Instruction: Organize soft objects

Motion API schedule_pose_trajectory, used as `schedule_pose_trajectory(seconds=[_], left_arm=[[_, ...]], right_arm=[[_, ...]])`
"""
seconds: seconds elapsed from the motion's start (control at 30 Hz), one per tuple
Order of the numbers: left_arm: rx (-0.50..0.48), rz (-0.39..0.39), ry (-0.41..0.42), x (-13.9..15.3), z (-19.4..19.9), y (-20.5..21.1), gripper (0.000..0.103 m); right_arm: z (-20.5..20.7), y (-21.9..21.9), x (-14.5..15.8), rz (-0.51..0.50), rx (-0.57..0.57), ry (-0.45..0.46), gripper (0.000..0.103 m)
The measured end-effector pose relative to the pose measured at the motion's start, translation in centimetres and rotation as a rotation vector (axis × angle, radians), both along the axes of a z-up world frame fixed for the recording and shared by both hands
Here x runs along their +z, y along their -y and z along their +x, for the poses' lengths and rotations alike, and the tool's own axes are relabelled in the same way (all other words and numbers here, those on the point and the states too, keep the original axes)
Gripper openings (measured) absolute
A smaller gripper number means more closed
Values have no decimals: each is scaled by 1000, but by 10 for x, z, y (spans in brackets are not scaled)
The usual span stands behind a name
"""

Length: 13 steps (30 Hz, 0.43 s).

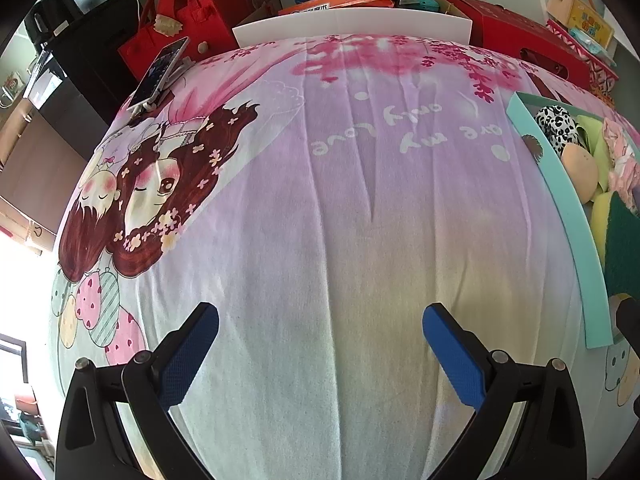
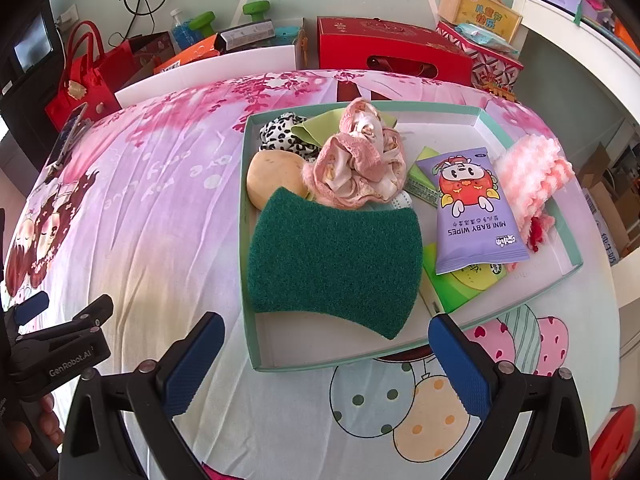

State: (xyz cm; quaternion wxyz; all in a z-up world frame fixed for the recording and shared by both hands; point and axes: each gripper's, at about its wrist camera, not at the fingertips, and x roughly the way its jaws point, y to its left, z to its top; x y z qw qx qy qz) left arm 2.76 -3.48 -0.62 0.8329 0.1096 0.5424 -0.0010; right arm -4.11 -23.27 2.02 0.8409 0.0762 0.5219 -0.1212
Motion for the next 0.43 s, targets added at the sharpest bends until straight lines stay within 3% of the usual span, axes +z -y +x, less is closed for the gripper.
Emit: schedule_pose_trajectory(seconds=[0.43], left_arm=[[-9, -17, 9, 5, -1, 0, 102]], right_arm=[[0, 1, 0, -2, -11, 1, 103]])
